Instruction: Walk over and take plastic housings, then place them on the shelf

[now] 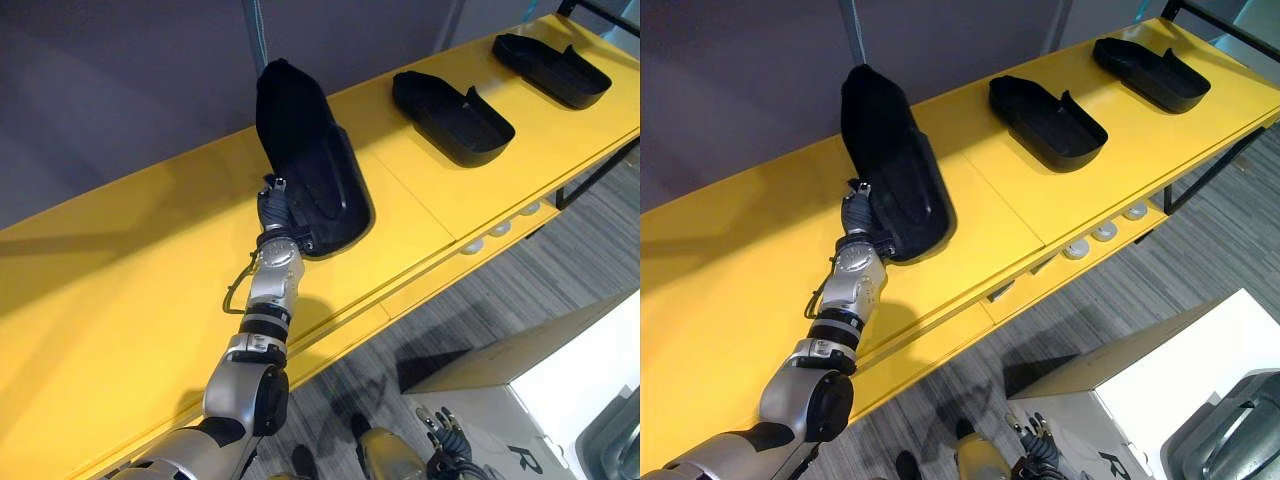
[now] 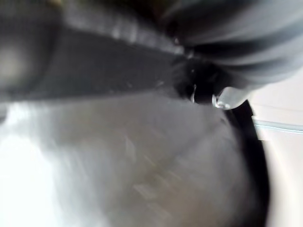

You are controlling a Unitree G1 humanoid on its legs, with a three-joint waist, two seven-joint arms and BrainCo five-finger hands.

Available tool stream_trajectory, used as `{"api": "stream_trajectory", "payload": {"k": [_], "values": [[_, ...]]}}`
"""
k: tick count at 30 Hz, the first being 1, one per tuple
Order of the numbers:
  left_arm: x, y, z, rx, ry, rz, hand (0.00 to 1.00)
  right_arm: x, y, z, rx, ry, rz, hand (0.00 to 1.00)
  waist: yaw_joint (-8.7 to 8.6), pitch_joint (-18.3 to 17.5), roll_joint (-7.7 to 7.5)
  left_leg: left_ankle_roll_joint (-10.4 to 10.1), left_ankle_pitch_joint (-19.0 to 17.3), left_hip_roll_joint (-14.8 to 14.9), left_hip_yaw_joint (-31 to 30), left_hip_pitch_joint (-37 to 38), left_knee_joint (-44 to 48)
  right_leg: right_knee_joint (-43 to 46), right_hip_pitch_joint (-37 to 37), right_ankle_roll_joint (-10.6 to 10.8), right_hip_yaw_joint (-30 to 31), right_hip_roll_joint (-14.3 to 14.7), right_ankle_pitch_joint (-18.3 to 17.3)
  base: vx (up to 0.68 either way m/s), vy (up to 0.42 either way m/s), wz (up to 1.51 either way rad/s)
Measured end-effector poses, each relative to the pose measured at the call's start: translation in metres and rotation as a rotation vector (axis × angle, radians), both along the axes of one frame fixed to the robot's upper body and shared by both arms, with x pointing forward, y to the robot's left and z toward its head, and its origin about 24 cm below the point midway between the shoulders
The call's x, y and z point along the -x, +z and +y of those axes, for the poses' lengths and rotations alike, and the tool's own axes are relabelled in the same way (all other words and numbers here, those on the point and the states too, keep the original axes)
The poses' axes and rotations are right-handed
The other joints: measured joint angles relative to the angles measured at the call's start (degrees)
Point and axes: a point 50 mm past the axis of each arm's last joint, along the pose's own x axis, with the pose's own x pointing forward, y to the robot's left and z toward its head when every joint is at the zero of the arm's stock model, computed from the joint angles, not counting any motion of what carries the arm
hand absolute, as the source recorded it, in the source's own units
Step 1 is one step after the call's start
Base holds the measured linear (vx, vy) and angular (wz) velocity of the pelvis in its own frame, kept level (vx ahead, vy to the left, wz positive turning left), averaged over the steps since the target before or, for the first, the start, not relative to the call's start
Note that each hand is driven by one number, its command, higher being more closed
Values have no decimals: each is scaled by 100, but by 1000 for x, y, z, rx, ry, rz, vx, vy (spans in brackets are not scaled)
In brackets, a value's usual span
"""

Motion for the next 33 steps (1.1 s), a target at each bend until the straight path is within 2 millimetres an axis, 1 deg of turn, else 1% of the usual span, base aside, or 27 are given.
{"api": "stream_trajectory", "payload": {"k": [4, 7, 18, 21, 26, 30, 33], "values": [[1, -1, -3, 18, 1, -2, 0, -2, 1, 0, -1, -8, -7, 0, 17, 77, 8, 3, 2, 8, -24, 10, 46, -97, 80, 12, -15, -11, 63, -62, -7, 2], [1, -4, -5, 28, 1, 11, 0, -2, 1, 0, -2, -9, -7, 0, 54, 80, 9, 23, 14, 8, -45, 11, 57, -98, 93, 11, -33, -12, 79, -68, -15, 3], [3, -16, -6, 73, 1, 43, 0, -3, 1, 0, -1, -7, -10, 0, 77, 86, 18, 60, 37, 40, -131, 141, 47, -123, 259, -3, -131, 0, 98, -38, -18, 4], [4, -16, -11, 57, -8, 44, 0, -3, 1, 0, -1, -7, -9, 0, 133, 87, 20, 60, 37, 40, -130, 160, 46, -126, 279, -4, -131, 0, 98, 0, 0, 0], [10, -19, -7, 43, 12, 30, 0, -1, 0, 0, -2, -8, -4, 0, 137, 92, 31, 59, 37, 46, -143, 240, 44, -169, 383, -8, -145, -1, 101, 0, 0, 0], [14, -10, -2, 47, 36, -23, 0, 0, 0, 0, -2, -7, 0, 0, 164, 91, 37, 59, 37, 48, -167, 249, 42, -176, 404, -11, -168, -5, 103, -12, -5, 3], [17, -2, 3, 58, 64, -69, 0, 1, -1, 2, -3, 6, 4, 0, 231, 87, 43, 58, 38, 51, -185, 257, 46, -178, 422, -15, -186, -7, 106, -5, -2, 1]]}}
